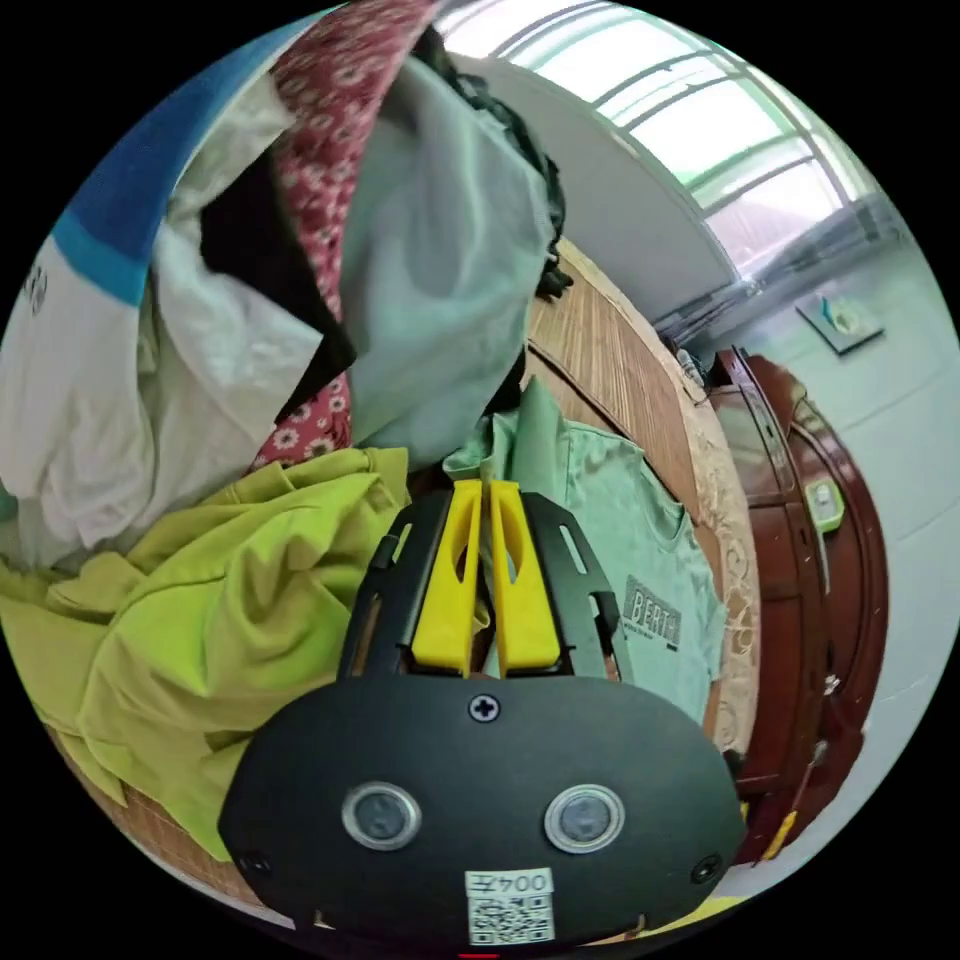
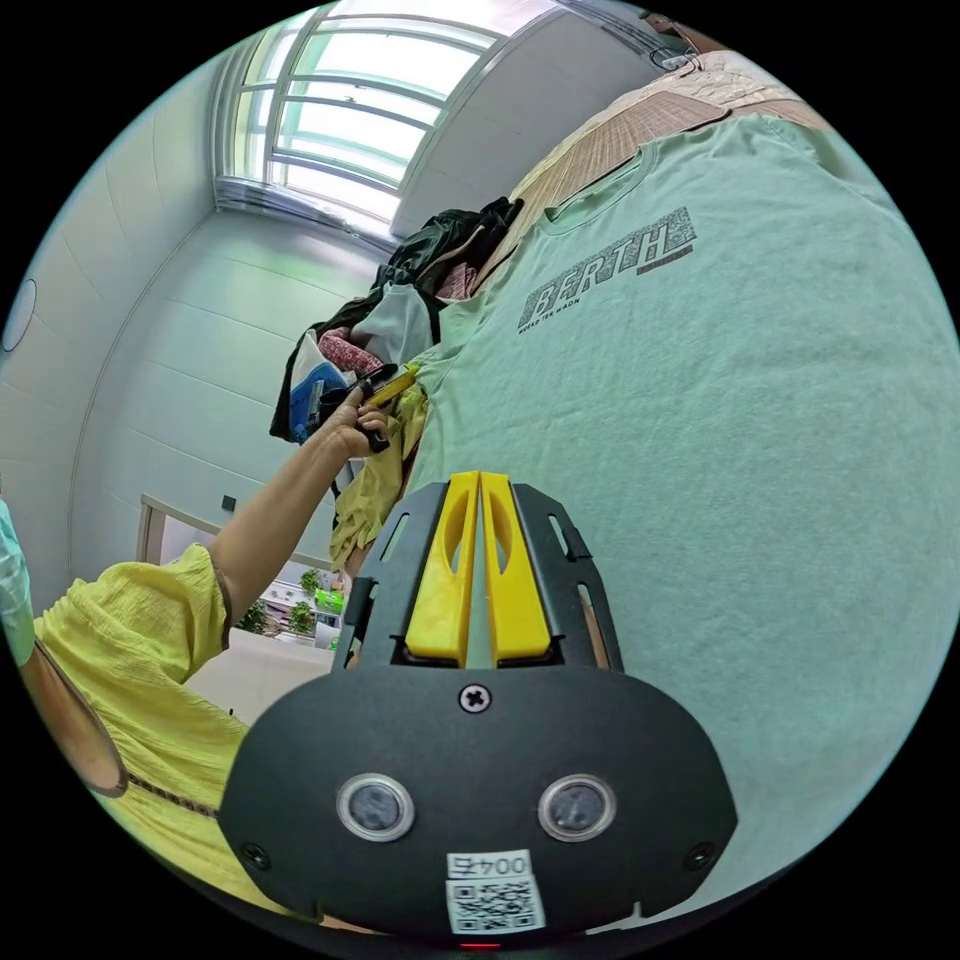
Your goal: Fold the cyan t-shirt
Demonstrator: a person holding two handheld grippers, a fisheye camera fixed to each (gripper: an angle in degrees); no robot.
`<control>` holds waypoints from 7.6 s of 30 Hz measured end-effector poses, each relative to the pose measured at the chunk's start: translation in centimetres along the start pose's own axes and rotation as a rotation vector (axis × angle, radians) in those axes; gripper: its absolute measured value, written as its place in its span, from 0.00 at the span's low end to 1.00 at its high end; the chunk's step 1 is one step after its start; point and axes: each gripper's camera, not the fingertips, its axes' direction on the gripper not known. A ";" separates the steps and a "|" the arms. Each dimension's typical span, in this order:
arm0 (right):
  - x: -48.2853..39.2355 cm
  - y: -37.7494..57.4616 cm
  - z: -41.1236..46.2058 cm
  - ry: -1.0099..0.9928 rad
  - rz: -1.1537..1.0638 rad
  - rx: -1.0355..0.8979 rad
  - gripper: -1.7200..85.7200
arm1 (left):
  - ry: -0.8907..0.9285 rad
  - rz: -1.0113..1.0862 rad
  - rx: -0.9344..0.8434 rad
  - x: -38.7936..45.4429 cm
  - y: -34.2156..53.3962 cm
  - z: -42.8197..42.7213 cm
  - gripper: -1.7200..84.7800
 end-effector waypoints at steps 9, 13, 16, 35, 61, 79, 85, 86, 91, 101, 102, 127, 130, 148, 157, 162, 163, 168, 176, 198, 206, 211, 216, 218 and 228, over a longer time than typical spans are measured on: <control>1.4 0.4 -0.4 -0.006 0.007 0.003 0.01 | -0.365 0.802 0.139 29.1 17.5 1.6 0.04; 2.3 0.7 -0.3 -0.009 0.009 0.003 0.01 | -0.459 1.101 0.234 38.8 29.8 4.5 0.04; 3.1 1.0 -0.1 -0.011 0.011 0.003 0.01 | -0.575 1.328 0.272 43.7 38.6 8.5 0.04; 9.4 4.7 4.0 -0.036 0.018 -0.006 0.01 | -1.400 2.267 0.178 51.5 61.9 20.1 0.16; 10.5 12.3 27.8 0.306 -0.301 -0.210 0.05 | 0.197 0.338 -0.016 12.3 24.9 -8.0 0.14; 17.4 -2.1 62.1 0.978 -0.759 -0.471 0.11 | 0.302 0.076 -0.076 0.0 12.4 -11.6 0.10; 22.7 -4.1 52.9 0.912 -0.605 -0.245 0.03 | 0.306 0.046 -0.074 -0.9 10.2 -12.9 0.07; 23.7 -4.4 51.3 0.900 -0.565 -0.219 0.03 | 0.300 0.042 -0.072 -0.9 9.8 -13.1 0.06; 35.9 -4.6 39.5 0.719 -0.195 -0.086 0.09 | 0.311 0.029 -0.078 -1.0 8.5 -13.7 0.04; 39.8 6.2 38.2 0.516 -0.286 -0.169 0.13 | 0.324 0.024 -0.083 0.3 6.9 -14.7 0.04; 39.3 8.7 39.0 0.535 -0.348 -0.207 0.13 | 0.324 0.023 -0.084 0.4 6.8 -14.7 0.04; 47.7 5.7 31.7 0.587 -0.500 -0.156 0.09 | 0.344 -0.007 -0.084 5.9 7.2 -15.1 0.05; 49.3 -1.6 36.1 0.557 -0.479 -0.222 0.11 | 0.341 -0.013 -0.086 6.6 7.4 -14.9 0.05; 60.0 -10.8 45.5 0.574 -0.381 -0.437 0.03 | 0.337 -0.035 -0.073 10.1 8.9 -15.1 0.04; 61.2 -9.5 51.1 0.601 -0.451 -0.514 0.02 | 0.334 -0.060 -0.073 11.0 9.4 -15.1 0.03; 63.7 -8.4 50.5 0.465 -0.326 -0.476 0.06 | 0.349 -0.070 -0.076 11.2 9.5 -15.2 0.02; 63.4 -8.0 49.7 0.454 -0.325 -0.461 0.07 | 0.349 -0.070 -0.075 11.3 9.6 -15.3 0.02; 60.5 -4.3 45.7 0.524 -0.353 -0.374 0.11 | 0.354 -0.074 -0.076 11.6 9.7 -15.6 0.02; 51.1 18.9 43.0 0.533 -0.809 -0.372 0.13 | 0.391 -0.080 -0.080 11.9 9.5 -16.4 0.02; 47.8 44.0 53.4 0.972 -1.359 -0.497 0.04 | 0.380 -0.142 0.035 8.9 8.7 -20.8 0.02; 48.1 42.0 56.2 1.005 -1.254 -0.475 0.08 | 0.355 -0.138 0.024 9.4 8.7 -20.4 0.02; 48.4 37.7 48.8 0.815 -1.031 -0.377 0.17 | 0.344 -0.135 0.021 9.8 8.8 -20.1 0.02; 53.3 28.7 38.5 0.659 -0.716 -0.186 0.10 | 0.318 -0.055 0.046 11.7 8.6 -21.0 0.02; 55.5 23.2 36.3 0.592 -0.595 -0.184 0.10 | 0.324 0.051 0.062 14.1 8.3 -21.6 0.02; 60.6 -0.8 42.1 0.457 -0.370 -0.349 0.16 | 0.340 0.060 -0.092 15.0 7.7 -17.0 0.02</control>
